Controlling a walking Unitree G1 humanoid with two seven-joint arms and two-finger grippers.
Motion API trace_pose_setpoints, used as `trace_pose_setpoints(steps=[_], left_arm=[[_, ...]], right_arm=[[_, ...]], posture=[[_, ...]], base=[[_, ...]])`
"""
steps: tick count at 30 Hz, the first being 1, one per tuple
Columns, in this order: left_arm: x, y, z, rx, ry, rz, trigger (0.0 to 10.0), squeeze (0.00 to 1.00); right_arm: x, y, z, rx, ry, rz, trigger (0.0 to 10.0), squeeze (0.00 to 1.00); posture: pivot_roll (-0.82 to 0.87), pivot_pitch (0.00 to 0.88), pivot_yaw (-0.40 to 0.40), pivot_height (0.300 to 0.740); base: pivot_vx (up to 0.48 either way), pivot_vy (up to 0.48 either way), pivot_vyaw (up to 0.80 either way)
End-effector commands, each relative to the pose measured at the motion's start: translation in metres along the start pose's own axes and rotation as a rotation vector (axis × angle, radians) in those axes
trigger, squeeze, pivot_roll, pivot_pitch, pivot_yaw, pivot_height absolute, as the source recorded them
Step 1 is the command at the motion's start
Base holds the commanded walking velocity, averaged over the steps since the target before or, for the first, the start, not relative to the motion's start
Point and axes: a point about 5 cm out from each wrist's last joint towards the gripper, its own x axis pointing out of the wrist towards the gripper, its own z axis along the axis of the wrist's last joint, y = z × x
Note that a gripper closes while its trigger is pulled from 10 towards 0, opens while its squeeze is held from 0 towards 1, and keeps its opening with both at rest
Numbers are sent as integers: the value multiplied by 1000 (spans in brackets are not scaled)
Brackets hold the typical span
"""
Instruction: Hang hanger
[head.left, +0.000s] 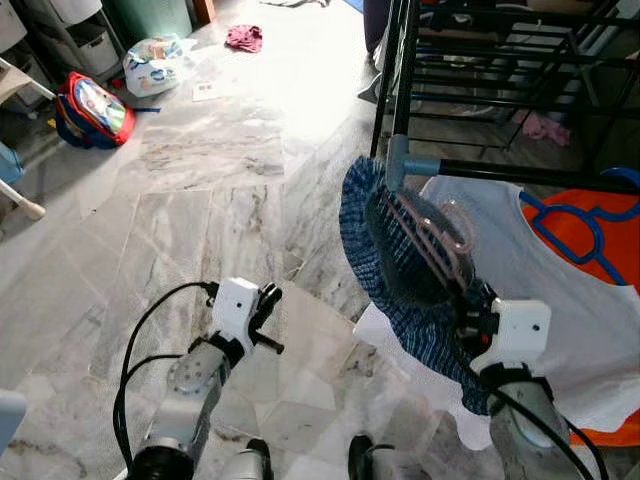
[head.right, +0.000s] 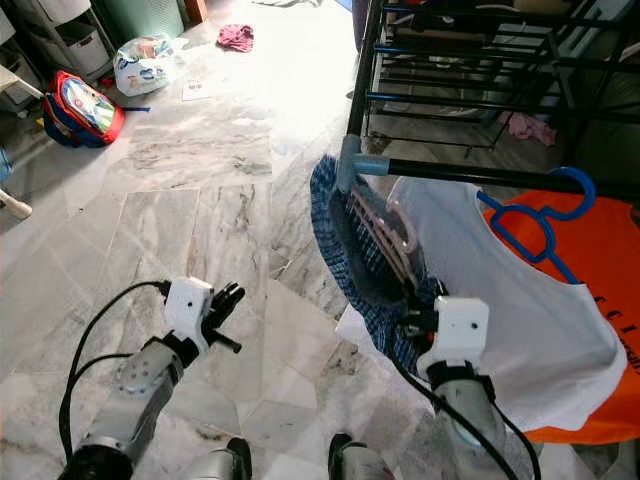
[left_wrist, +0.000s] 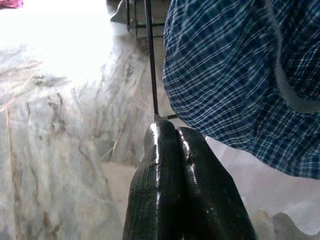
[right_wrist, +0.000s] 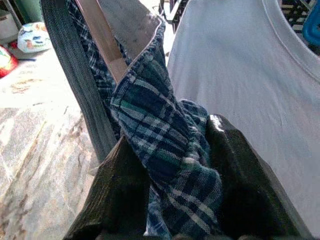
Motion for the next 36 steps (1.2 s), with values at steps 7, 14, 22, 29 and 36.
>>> trace_pose_setpoints(steps=[7, 14, 22, 29, 36], left_arm=[[-9, 3, -16, 9, 50, 55, 10000, 0], [-6, 3, -17, 8, 52, 81, 10000, 0], [-5, 5, -15, 12, 48, 95, 10000, 0], [-5, 2, -15, 15, 44, 90, 10000, 0], [-1, 1, -15, 13, 48, 81, 10000, 0]], right_arm=[[-2, 6, -5, 5, 6, 14, 10000, 0], [10, 12, -3, 7, 1, 51, 10000, 0], [14, 16, -3, 23, 1, 59, 10000, 0], [15, 16, -7, 29, 16, 54, 10000, 0], [18, 6, -8, 53, 42, -15, 10000, 0]], posture=[[-2, 183, 21, 740], [19, 143, 4, 740], [32, 140, 2, 740], [29, 146, -2, 740], [18, 147, -12, 740]], base=[[0, 0, 0], [-291, 0, 0], [-353, 0, 0], [-366, 0, 0], [-366, 0, 0]])
